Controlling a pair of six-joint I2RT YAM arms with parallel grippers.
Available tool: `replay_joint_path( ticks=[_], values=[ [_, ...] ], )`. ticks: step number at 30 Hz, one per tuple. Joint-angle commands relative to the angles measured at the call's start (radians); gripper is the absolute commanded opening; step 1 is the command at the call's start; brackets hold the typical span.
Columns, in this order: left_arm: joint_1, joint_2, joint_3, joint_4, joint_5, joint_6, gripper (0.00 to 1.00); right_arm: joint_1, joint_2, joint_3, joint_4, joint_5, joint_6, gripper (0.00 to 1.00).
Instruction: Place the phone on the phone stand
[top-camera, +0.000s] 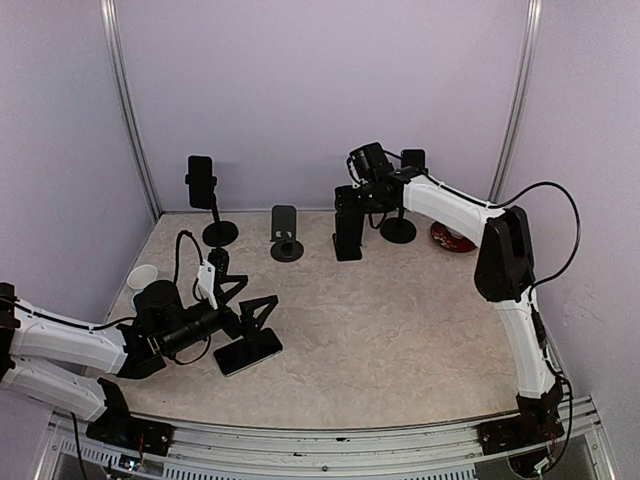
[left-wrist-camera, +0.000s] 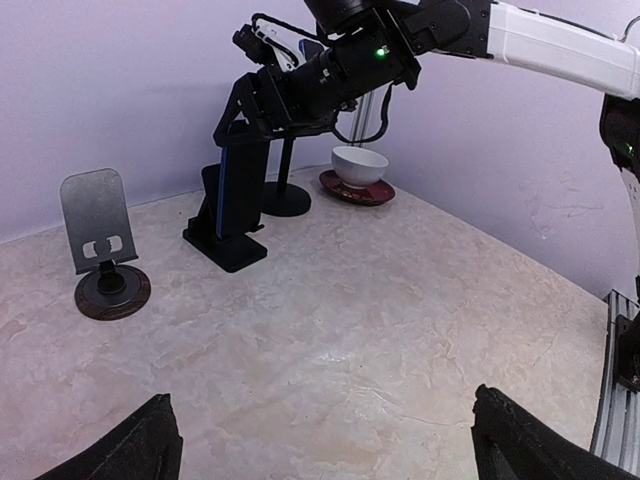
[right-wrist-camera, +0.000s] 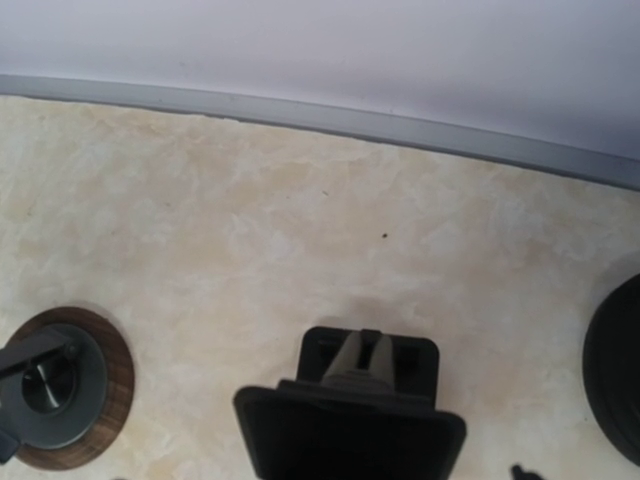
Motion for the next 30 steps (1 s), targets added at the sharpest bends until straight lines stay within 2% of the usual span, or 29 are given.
replay_joint_path(
  ticks=[1, 5, 12, 30],
  values=[
    [0.006, 0.01, 0.007, 0.031, 0.016, 0.003, 0.99, 0.005, 0.022, 0.036, 0.045, 0.005, -0.005, 0.71],
    [0.006, 0.012, 0.007, 0.031, 0.016, 0.001, 0.99, 0.005, 0.022, 0.045, 0.057, 0.001, -0.007, 0.76],
    [0.006, 0.01, 0.007, 0.031, 0.017, 0.002, 0.99, 0.005, 0.036, 0.075, 0.065, -0.005, -0.023, 0.8],
    [0.006, 0.01, 0.008, 0.03, 0.019, 0.0, 0.99, 0.006, 0.027, 0.076, 0.072, 0.0, -0.047, 0.82]
  ],
)
